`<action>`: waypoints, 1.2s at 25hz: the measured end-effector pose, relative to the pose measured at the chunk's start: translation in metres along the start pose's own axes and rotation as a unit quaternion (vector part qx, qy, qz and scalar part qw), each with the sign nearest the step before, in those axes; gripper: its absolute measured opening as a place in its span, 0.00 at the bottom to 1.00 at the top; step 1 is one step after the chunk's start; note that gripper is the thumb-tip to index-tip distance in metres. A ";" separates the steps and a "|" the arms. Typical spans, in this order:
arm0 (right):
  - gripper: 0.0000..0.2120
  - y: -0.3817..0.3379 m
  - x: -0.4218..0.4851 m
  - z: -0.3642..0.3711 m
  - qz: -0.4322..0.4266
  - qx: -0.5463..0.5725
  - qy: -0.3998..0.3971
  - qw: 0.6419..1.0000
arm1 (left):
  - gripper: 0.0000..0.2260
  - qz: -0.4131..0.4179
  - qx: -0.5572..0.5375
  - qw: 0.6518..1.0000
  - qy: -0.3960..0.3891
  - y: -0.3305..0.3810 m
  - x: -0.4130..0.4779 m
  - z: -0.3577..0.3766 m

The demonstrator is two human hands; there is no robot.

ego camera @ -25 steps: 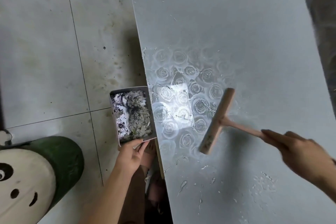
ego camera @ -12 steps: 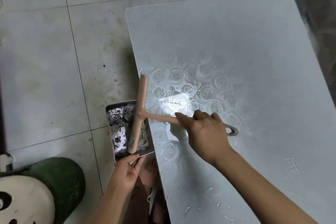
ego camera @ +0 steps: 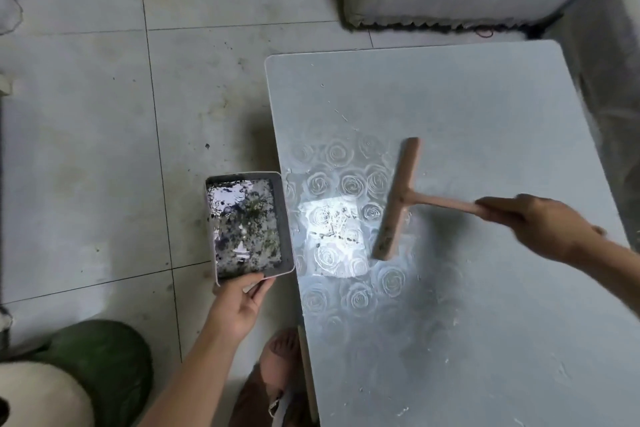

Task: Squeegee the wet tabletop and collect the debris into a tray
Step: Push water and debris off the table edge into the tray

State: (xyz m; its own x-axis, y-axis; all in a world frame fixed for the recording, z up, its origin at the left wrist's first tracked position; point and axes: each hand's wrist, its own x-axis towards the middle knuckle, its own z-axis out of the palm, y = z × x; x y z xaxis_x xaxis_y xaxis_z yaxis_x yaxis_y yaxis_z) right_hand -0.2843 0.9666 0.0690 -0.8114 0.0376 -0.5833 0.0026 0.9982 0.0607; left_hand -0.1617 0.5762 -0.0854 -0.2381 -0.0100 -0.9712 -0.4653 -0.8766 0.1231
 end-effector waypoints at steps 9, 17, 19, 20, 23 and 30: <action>0.18 -0.172 0.065 -0.014 -0.254 -0.114 0.104 0.955 | 0.15 0.008 -0.022 0.999 0.026 0.014 0.017 0.013; 0.16 -0.081 -0.022 -0.016 -0.064 0.191 0.041 0.979 | 0.16 0.013 -0.009 1.000 0.007 0.017 -0.016 -0.004; 0.18 -0.049 -0.052 0.007 0.007 0.238 0.015 0.971 | 0.09 0.012 0.001 1.000 -0.009 0.020 -0.037 -0.008; 0.19 -0.037 -0.065 0.019 0.032 0.259 0.004 0.965 | 0.09 0.007 0.001 1.000 -0.027 0.021 -0.049 -0.010; 0.18 -0.019 -0.093 0.041 0.081 0.345 -0.011 0.935 | 0.11 0.017 -0.008 0.998 -0.058 0.023 -0.087 -0.016; 0.13 -0.018 -0.025 0.025 0.064 0.258 0.104 0.958 | 0.13 0.020 0.183 0.976 -0.118 -0.006 -0.171 -0.013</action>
State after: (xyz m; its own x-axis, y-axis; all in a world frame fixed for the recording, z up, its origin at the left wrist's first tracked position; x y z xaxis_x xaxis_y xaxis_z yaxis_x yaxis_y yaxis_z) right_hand -0.2497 0.9493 0.0622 -0.8841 0.2039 -0.4204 0.3546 0.8787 -0.3196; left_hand -0.1073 0.5769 0.0774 -0.4313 0.1085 -0.8957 -0.7148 -0.6468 0.2659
